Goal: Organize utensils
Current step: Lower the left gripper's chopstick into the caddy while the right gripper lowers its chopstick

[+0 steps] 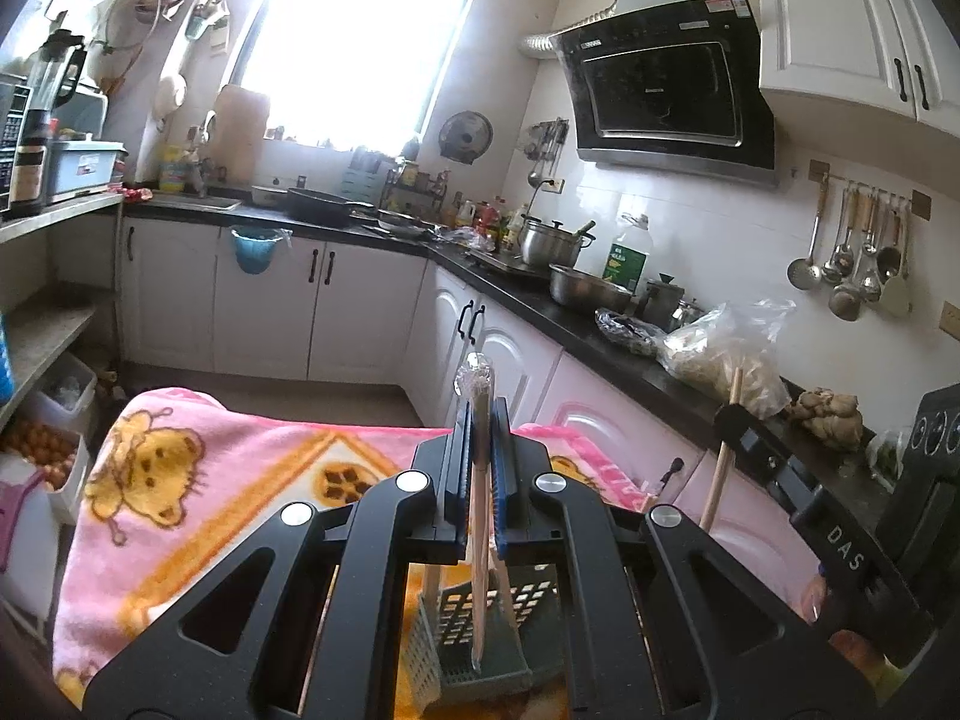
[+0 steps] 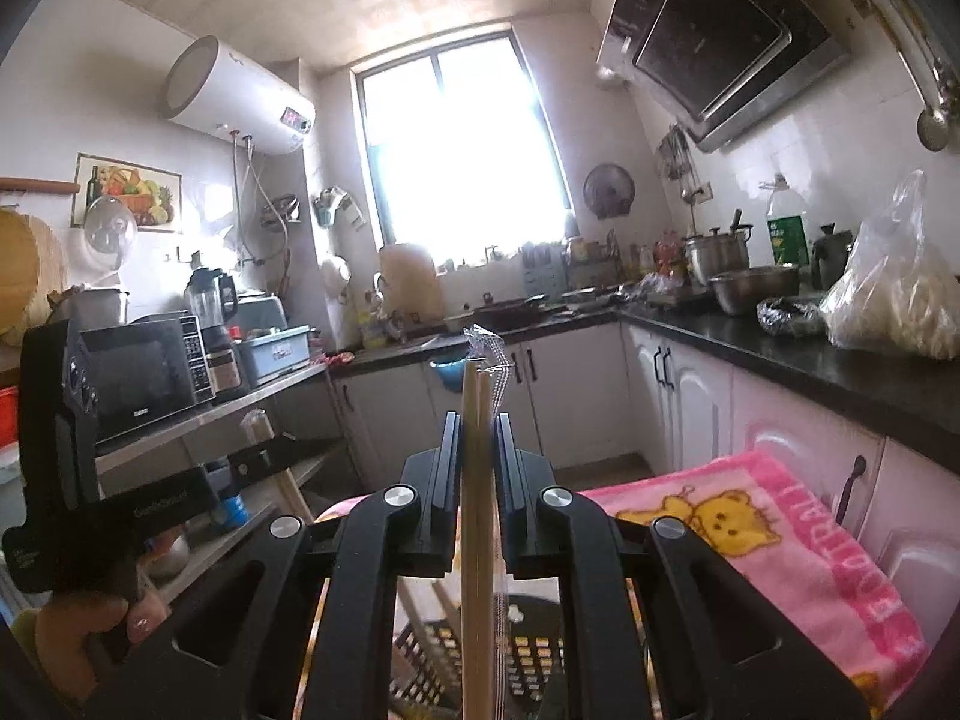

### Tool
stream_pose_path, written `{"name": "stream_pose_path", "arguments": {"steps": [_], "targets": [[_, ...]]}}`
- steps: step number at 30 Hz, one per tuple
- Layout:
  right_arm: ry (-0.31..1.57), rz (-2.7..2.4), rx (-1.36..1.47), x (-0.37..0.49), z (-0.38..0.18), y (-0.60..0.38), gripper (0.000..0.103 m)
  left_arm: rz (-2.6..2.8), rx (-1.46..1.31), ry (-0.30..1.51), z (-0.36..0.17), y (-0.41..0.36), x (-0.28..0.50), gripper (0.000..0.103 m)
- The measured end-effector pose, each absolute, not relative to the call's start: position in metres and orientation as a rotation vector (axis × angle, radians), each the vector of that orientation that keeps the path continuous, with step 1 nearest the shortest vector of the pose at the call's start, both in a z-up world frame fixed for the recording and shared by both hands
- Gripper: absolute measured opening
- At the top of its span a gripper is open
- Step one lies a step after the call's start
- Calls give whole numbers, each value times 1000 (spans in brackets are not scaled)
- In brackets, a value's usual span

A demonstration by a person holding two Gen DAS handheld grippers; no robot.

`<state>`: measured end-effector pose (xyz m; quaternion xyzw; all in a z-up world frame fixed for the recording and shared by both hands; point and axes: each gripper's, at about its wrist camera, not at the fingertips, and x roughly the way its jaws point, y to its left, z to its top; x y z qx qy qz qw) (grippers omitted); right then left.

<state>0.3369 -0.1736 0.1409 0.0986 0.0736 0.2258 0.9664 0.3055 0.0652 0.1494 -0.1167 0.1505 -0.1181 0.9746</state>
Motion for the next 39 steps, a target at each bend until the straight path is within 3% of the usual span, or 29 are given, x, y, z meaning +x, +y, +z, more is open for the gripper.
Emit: {"name": "stream_pose_path", "arguments": {"steps": [39], "targets": [[185,359,189,391,64,-154,13,-233,-235,422,80,57,328,1]]}}
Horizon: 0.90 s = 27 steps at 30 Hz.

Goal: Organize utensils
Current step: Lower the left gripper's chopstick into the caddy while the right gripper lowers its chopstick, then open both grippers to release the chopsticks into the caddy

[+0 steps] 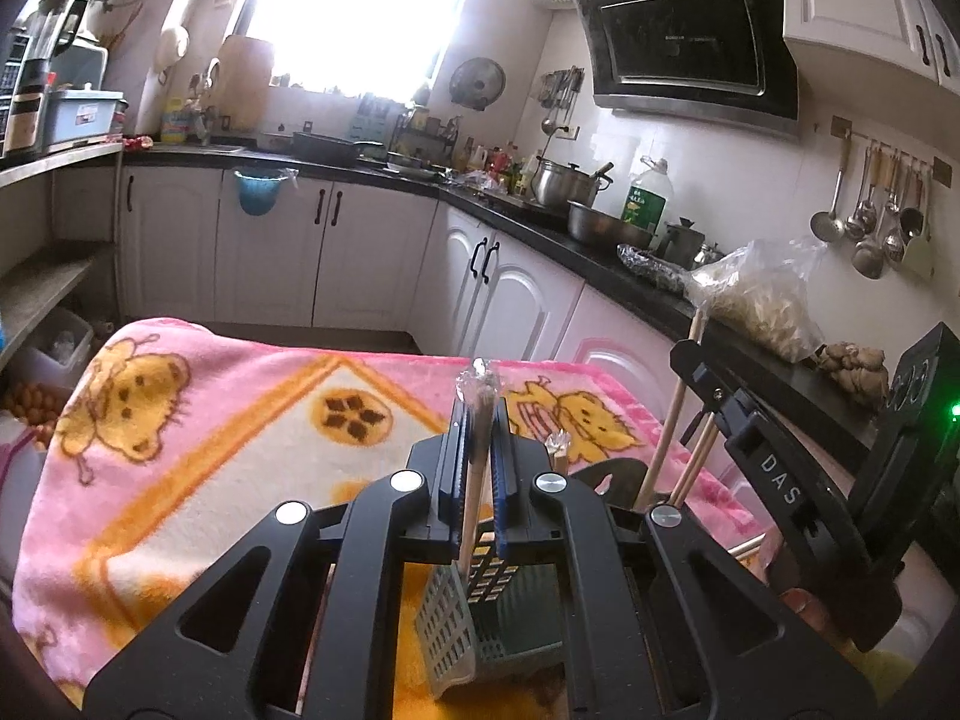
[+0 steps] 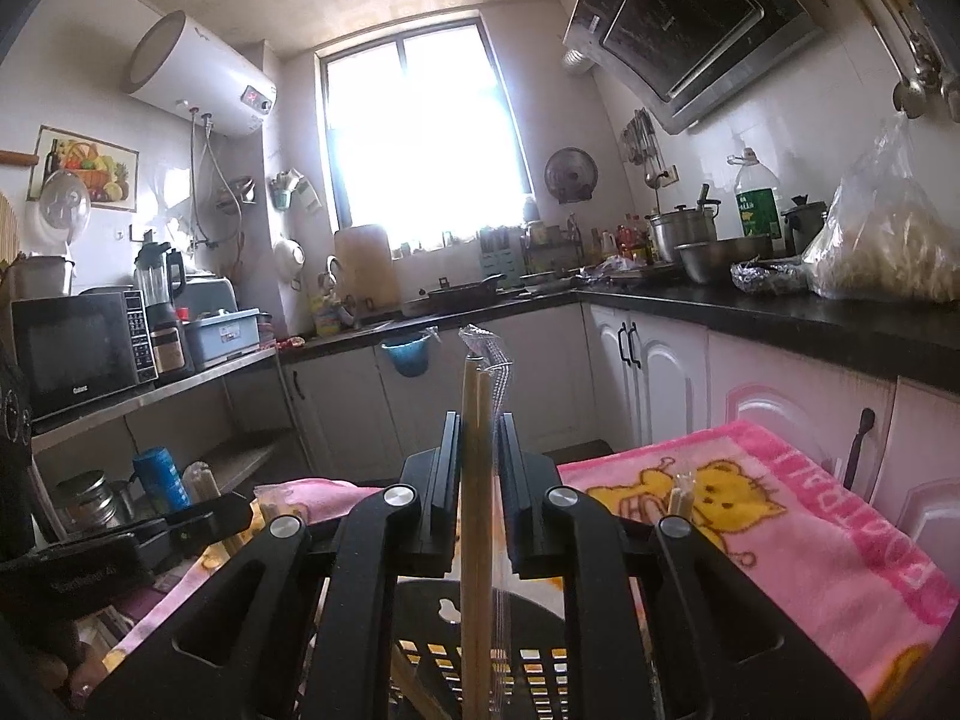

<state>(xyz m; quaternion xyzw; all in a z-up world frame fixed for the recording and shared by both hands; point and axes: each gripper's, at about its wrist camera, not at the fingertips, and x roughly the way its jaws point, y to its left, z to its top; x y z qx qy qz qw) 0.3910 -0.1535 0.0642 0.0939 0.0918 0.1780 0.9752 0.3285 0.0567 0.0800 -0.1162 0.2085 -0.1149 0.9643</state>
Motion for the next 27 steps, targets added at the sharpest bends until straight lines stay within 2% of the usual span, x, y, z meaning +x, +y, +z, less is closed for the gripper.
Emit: {"name": "stream_pose_path", "arguments": {"steps": [9,14,18,27], "targets": [[213,377,200,381,60,-157,20,-231,-239,433,80,57,326,1],[216,377,211,374,64,-162,29,-230,-240,434,80,58,326,3],[214,375,216,369,68,-165,35,-231,-242,435,79,59,323,21],[242,368,223,355,73,-176,50,-226,-245,434,82,61,309,45]]}}
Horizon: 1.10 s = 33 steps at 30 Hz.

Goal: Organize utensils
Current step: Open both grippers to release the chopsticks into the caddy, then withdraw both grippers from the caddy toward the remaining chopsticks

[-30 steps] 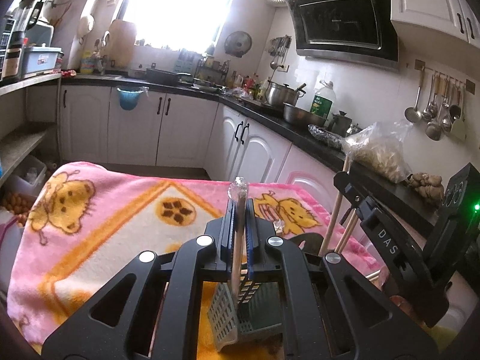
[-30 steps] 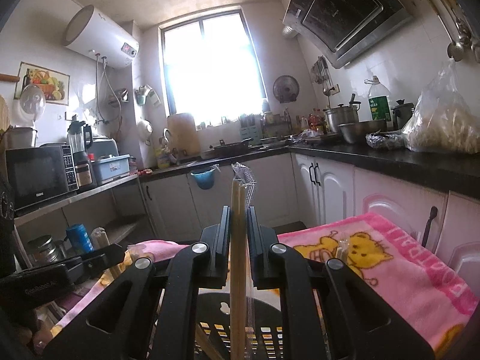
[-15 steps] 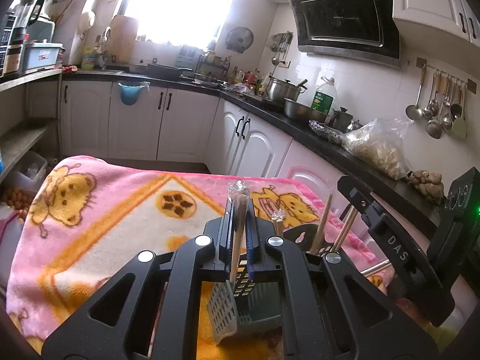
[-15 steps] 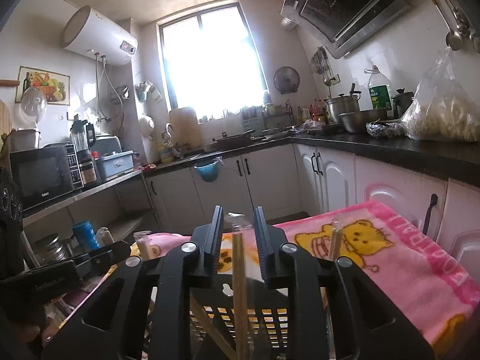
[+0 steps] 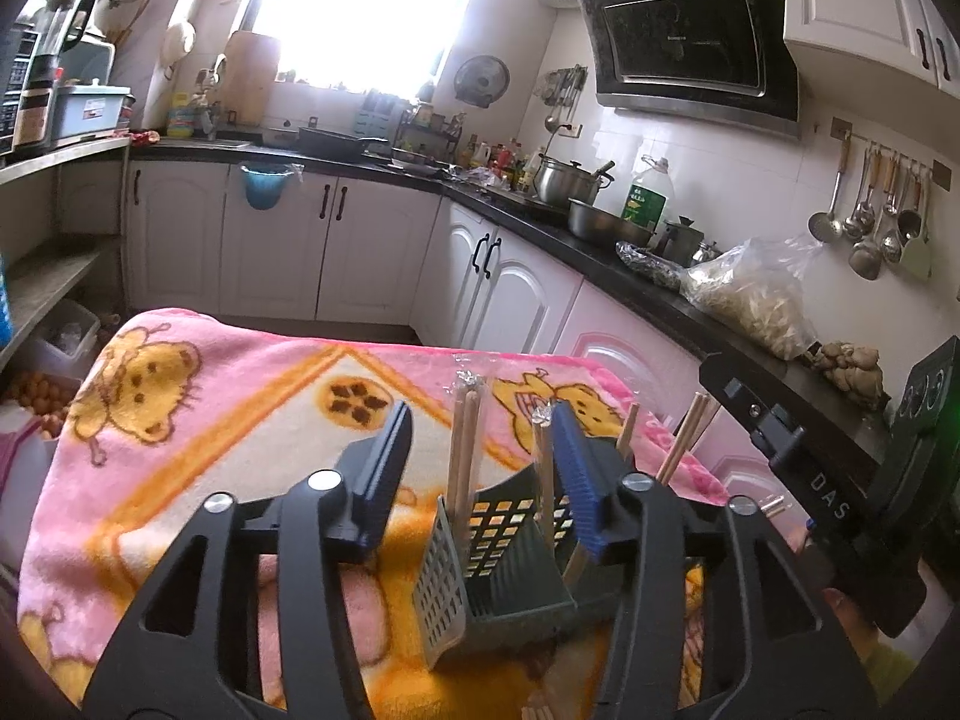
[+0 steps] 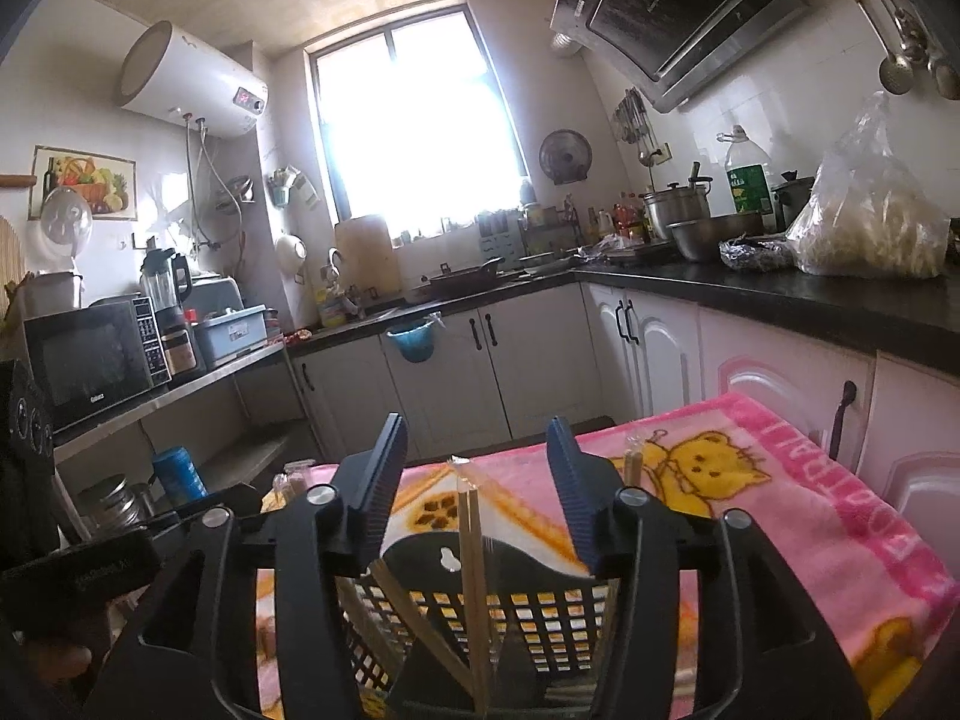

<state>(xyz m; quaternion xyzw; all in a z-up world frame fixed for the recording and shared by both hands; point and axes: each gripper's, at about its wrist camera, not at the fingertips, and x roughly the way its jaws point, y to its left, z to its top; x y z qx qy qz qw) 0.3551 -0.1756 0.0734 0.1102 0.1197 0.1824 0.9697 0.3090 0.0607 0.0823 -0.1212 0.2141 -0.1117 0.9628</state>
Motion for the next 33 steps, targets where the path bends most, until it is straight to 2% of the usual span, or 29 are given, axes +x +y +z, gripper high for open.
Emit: {"name": "stream_pose_path", "arguments": {"steps": [1,3,10,13,33], "targets": [[247,369,222,352,74,-177,50,-228,-247,436,83,60,307,52],[254,369,220,347,73,-179,51,-232,-247,445,83,59,303,59],[281,371,211,326,73,-192,56,-224,-243,461,81,57,284,79],[292,364,207,313,72,-200,58,-221,-234,467,81,54,274,84],[390,333,146,242,57,-240,58,-272,-222,508,68,22,215,86]]}}
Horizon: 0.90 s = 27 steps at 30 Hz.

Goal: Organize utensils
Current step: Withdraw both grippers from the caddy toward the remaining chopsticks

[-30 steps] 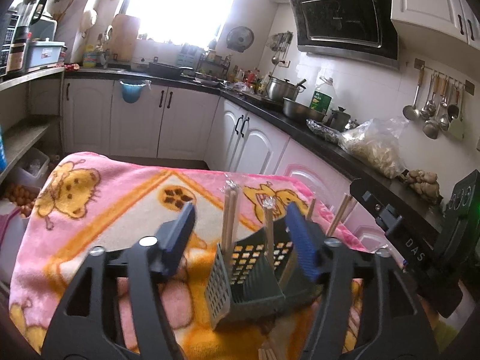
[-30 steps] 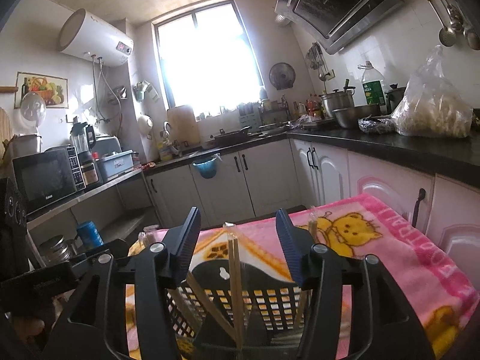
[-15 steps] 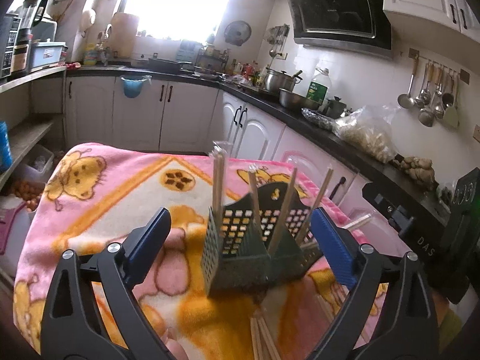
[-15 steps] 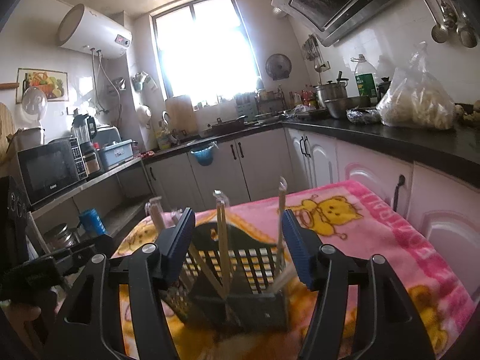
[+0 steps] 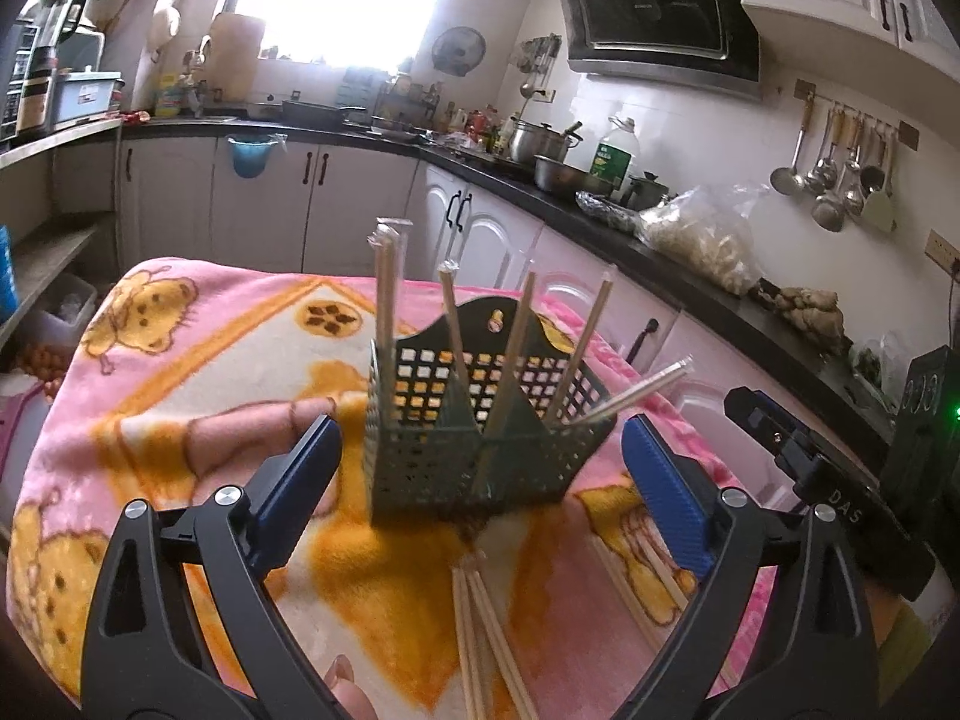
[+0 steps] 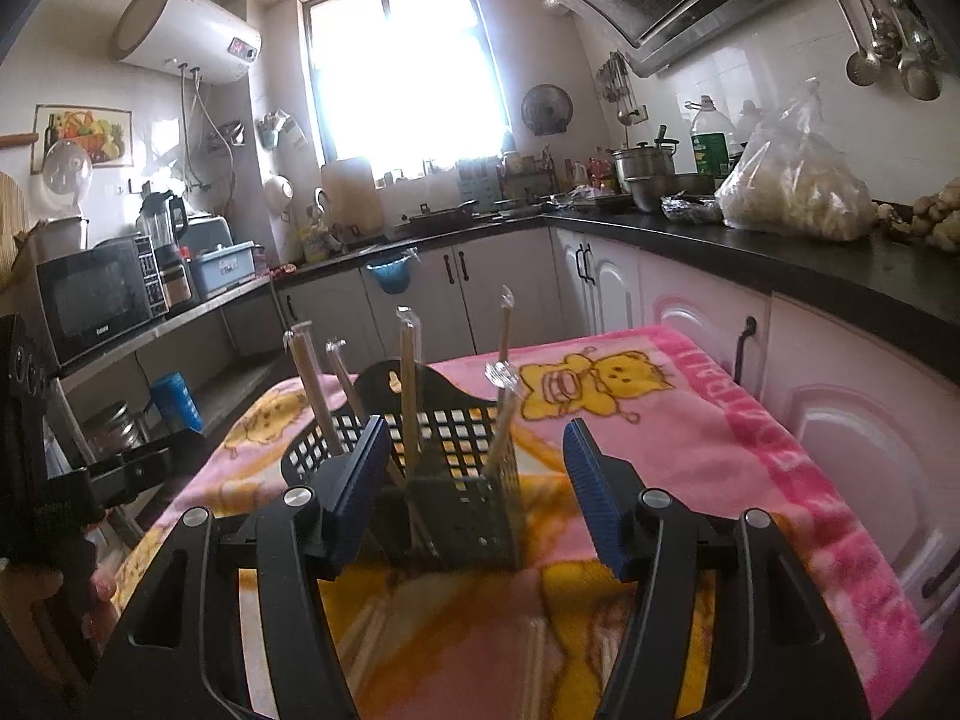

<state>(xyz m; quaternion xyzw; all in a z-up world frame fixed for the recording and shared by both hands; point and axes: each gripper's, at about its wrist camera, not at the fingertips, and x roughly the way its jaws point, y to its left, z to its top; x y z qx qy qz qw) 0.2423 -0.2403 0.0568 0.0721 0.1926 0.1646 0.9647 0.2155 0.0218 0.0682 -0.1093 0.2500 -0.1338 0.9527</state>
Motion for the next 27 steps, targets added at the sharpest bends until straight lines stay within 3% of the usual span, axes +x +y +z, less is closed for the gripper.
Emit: {"name": "stream_pose_path", "arguments": {"steps": [27], "targets": [[544,301,88,196,13,-284,58,-359,-174,627,24,-36,183,87]]}}
